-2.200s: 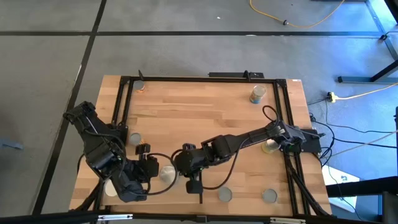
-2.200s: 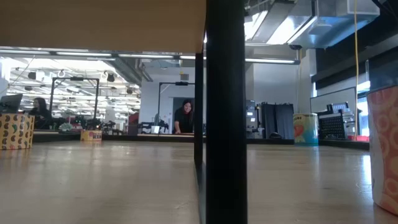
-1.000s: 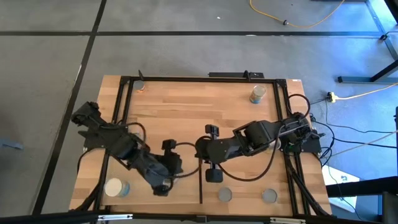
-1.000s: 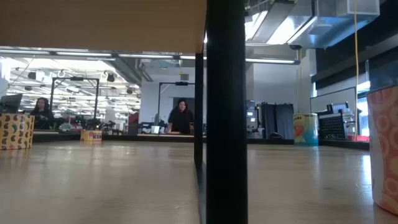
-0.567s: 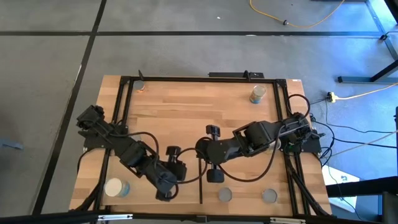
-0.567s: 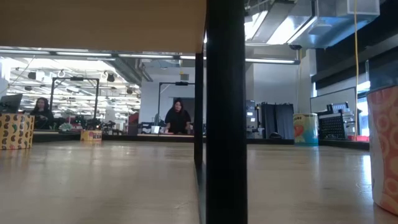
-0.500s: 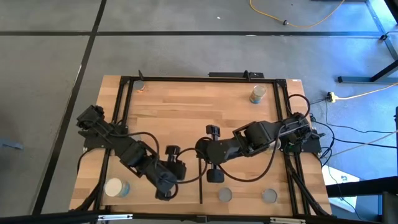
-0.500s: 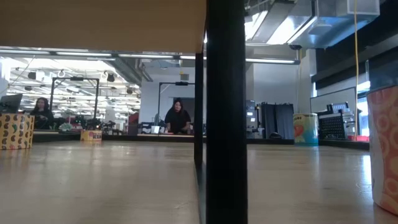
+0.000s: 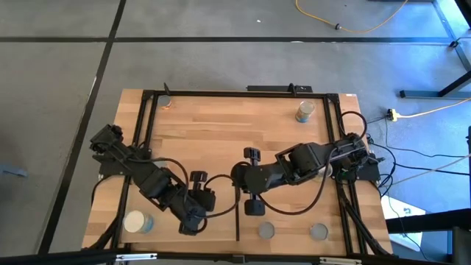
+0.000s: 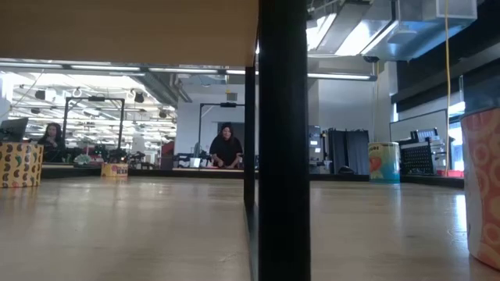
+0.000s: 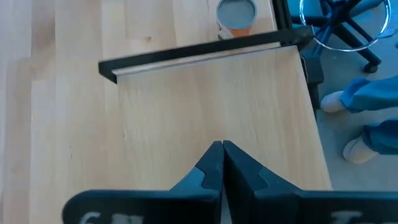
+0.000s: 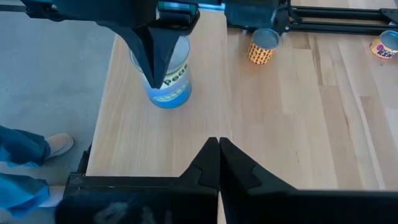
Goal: Pick and place cans onto a shelf
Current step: Put the canned peas on the shelf
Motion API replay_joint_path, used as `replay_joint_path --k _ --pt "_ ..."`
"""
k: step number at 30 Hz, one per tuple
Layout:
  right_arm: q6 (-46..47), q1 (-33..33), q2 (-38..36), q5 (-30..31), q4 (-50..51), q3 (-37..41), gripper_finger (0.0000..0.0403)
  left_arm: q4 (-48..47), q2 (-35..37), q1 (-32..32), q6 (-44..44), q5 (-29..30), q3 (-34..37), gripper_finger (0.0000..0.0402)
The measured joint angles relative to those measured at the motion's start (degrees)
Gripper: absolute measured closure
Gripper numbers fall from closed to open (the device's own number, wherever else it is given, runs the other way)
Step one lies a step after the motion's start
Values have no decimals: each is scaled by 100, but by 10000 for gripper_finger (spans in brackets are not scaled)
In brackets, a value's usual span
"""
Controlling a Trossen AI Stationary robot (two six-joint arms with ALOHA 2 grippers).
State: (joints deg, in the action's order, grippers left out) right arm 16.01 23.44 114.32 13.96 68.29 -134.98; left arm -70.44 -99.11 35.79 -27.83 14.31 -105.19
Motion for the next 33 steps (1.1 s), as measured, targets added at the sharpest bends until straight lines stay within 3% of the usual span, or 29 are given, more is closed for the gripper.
replay_joint_path --k 26,33 --pt "22 -2 0 5 -28 0 402 -1972 313 424 -1273 -294 23 401" --pt "22 -2 0 4 -31 0 402 -1958 348 424 -1169 112 -472 401"
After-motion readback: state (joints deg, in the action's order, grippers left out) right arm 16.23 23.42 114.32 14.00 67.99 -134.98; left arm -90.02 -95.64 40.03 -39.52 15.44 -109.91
